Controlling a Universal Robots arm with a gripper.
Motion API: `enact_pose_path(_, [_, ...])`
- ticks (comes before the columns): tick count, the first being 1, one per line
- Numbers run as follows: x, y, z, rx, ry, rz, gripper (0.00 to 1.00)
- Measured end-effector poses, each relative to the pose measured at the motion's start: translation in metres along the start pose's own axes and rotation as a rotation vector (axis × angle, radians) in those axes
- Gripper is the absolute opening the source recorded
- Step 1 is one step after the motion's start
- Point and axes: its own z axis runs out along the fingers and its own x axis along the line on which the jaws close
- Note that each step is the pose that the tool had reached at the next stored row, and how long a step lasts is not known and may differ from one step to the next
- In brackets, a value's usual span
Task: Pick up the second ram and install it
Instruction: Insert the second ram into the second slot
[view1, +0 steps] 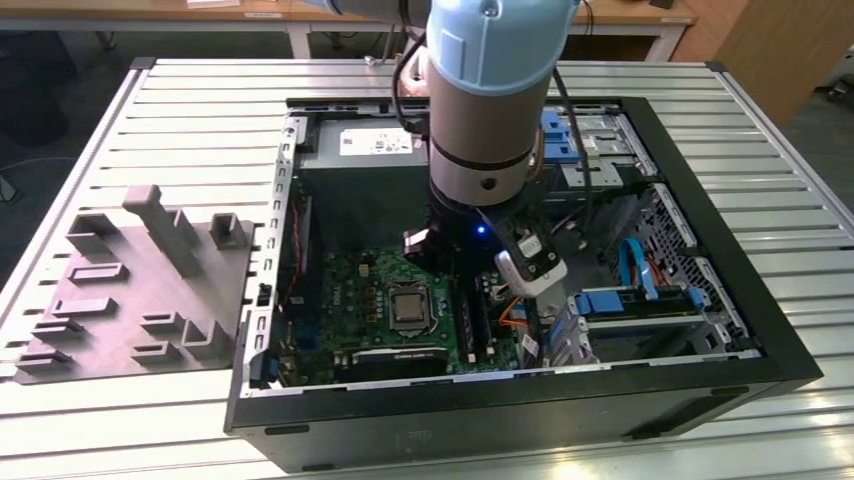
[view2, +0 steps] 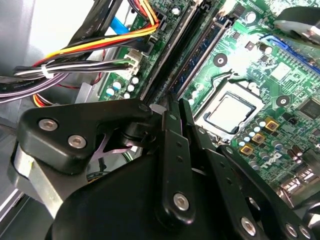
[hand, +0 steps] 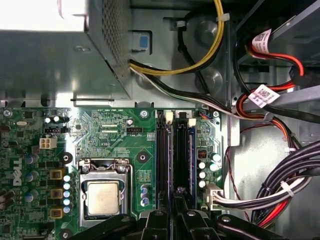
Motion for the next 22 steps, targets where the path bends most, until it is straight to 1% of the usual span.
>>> enact_pose_path(6, [0.0003, -0.0002, 0.0049, 0.0020, 0.0000, 0.000, 0.18])
enact_pose_path(13, [0.0003, -0.0002, 0.0050, 0.0034, 0.0000, 0.000, 0.18])
enact_pose_path(15, [0.0003, -0.0002, 0.0050, 0.0038, -0.0001, 0.000, 0.17])
enact_pose_path(16, [0.0003, -0.0002, 0.0050, 0.0039, 0.0000, 0.000, 0.11])
enact_pose_path(22, [0.0003, -0.0002, 0.0050, 0.0050, -0.0001, 0.000, 0.11])
